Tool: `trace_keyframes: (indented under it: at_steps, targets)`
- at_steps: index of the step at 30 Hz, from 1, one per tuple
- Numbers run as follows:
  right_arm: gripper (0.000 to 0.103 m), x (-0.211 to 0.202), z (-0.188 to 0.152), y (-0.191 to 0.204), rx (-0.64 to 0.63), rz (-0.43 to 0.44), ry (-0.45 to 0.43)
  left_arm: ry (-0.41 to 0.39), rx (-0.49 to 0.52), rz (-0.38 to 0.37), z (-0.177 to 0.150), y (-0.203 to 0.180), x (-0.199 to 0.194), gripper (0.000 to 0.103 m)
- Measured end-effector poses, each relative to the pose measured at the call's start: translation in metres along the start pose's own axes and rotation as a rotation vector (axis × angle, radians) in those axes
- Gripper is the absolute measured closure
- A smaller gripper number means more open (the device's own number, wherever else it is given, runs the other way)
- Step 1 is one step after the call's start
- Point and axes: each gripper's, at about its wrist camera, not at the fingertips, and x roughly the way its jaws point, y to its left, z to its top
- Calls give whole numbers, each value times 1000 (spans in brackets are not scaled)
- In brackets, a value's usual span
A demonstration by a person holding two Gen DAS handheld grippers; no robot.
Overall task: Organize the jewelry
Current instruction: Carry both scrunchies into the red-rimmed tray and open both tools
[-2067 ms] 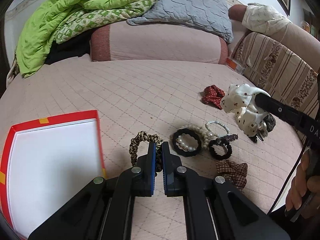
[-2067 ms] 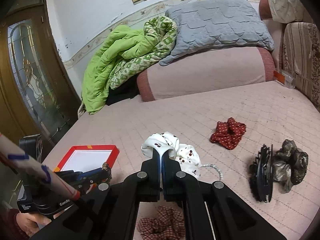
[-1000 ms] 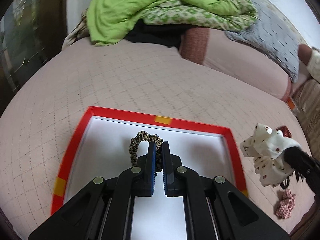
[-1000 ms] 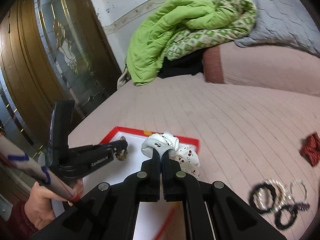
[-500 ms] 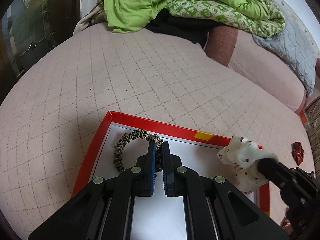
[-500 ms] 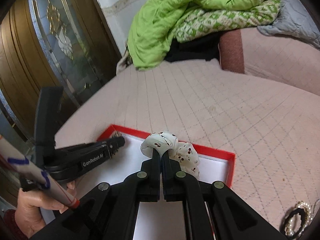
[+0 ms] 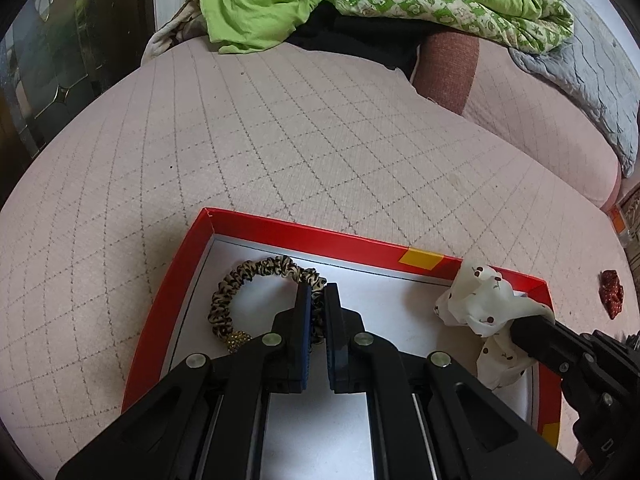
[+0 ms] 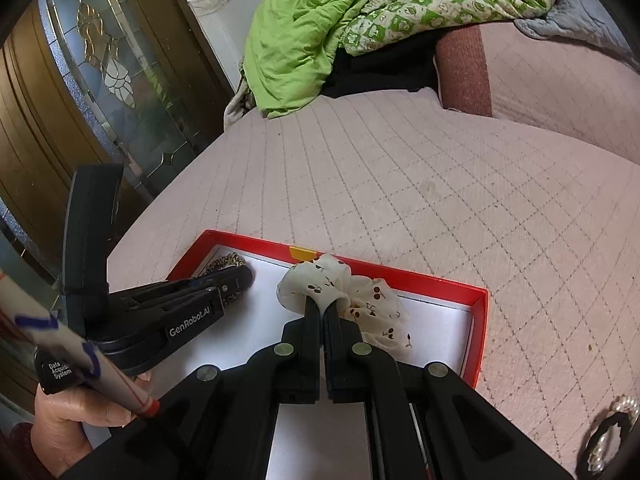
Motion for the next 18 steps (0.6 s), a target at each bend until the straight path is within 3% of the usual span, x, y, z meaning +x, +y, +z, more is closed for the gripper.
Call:
trace_keyframes:
  at_steps: [12,14,16,18]
  targets:
    - [100,7,-3,-5,39,32,39,-4,-2,-15,0,-1,-4,96]
    - [100,6,-4,-6,41,43,44,-4,-1,-24,1,-3,-5,91]
    - [100,6,-5,-4,37,51,54,-14,7,-19,1,-5,-9,68]
    - [97,4,-6,-2,37,57,59,-32,8,-15,1,-6,-14,62]
